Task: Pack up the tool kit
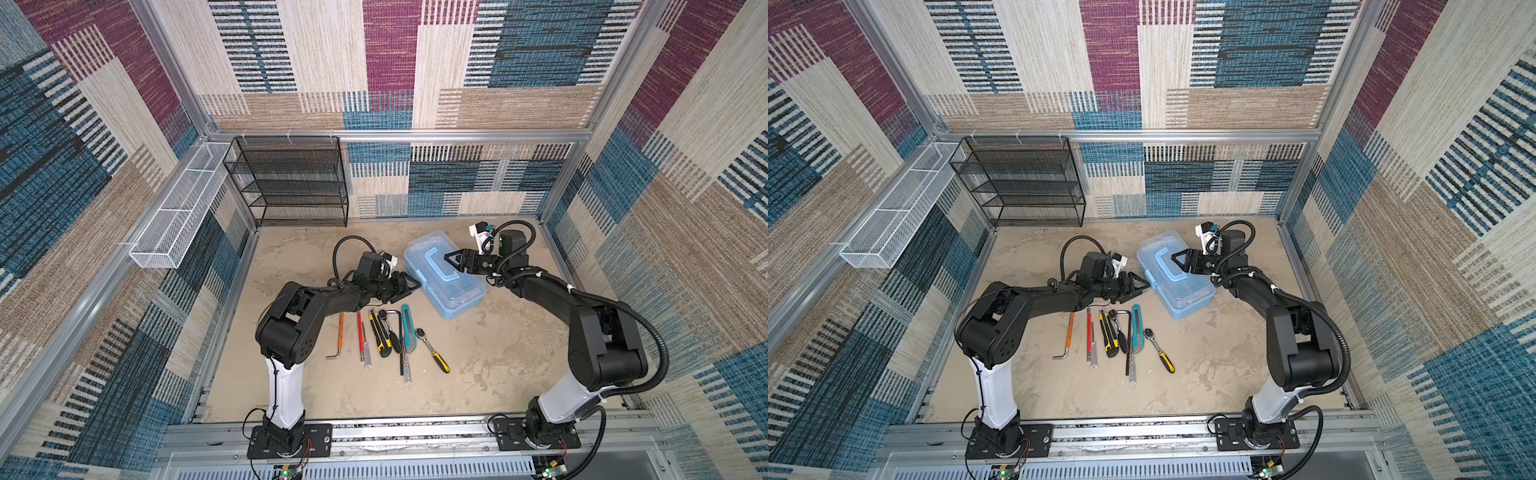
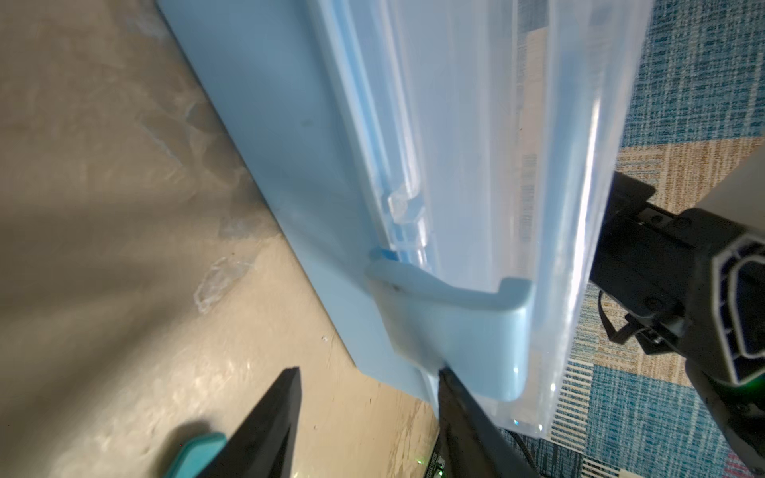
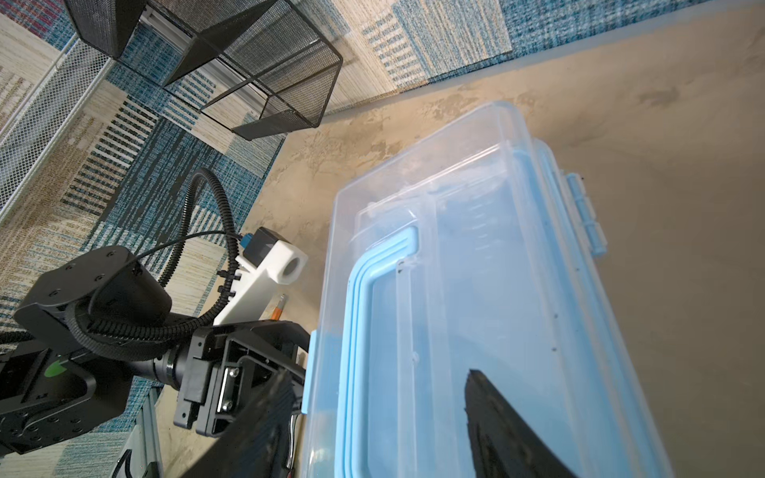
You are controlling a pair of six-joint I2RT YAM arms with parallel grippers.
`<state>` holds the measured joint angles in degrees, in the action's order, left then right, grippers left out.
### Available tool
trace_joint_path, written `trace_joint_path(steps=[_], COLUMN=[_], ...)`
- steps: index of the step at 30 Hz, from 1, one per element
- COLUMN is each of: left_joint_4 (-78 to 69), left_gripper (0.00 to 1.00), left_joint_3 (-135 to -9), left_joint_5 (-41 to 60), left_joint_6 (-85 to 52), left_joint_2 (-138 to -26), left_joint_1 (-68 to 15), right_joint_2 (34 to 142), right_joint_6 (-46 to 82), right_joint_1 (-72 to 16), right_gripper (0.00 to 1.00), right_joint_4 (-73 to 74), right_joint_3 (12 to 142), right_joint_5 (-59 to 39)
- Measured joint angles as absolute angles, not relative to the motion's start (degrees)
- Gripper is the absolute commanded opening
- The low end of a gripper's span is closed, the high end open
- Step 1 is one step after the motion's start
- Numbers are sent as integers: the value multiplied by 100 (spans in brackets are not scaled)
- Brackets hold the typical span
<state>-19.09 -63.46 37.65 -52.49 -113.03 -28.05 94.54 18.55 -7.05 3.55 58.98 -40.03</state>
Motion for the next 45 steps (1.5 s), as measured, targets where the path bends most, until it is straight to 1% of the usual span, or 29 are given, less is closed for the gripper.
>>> trace_joint_path(steps=[6,15,19,22,25,32,45], left_joint_4=[-1737,-1291,-1144,-1094,-1094,-1105,-1140], left_gripper=[57,57,57,57,56,54,47], left_joint_3=[-6176,-6005,-5983,-6095,-6248,-6630,-7321], left_joint_5=[3634,3465,3437,3435,3459,3518,3798], left_joint_6=[-5092,-4836,-4783,-4781,-4781,-4786,-4919], left_joint_2=[-10958,-10431,-10383,-10451,-10562,-10906,-11509], left_joint_1=[-2753,-2753,-2753,-2777,-2797,-2832,-2836], right_joint_2=[9332,9312,9428,9612,9778,9942,10243], right_joint_6=[1789,1470,1400,1308,1229,1022,725], right_joint_1=[-742,-1175,-1223,-1275,-1321,-1378,-1387], right_gripper=[68,67,62,57,55,53,50], right_joint_4=[106,-478,-585,-670,-816,-1133,-1973], right_joint_3=[5898,6169,6324,6504,6665,6932,7555], right_joint_5=[-3909,-3682,-3559,-3548,-3557,-3494,-3433])
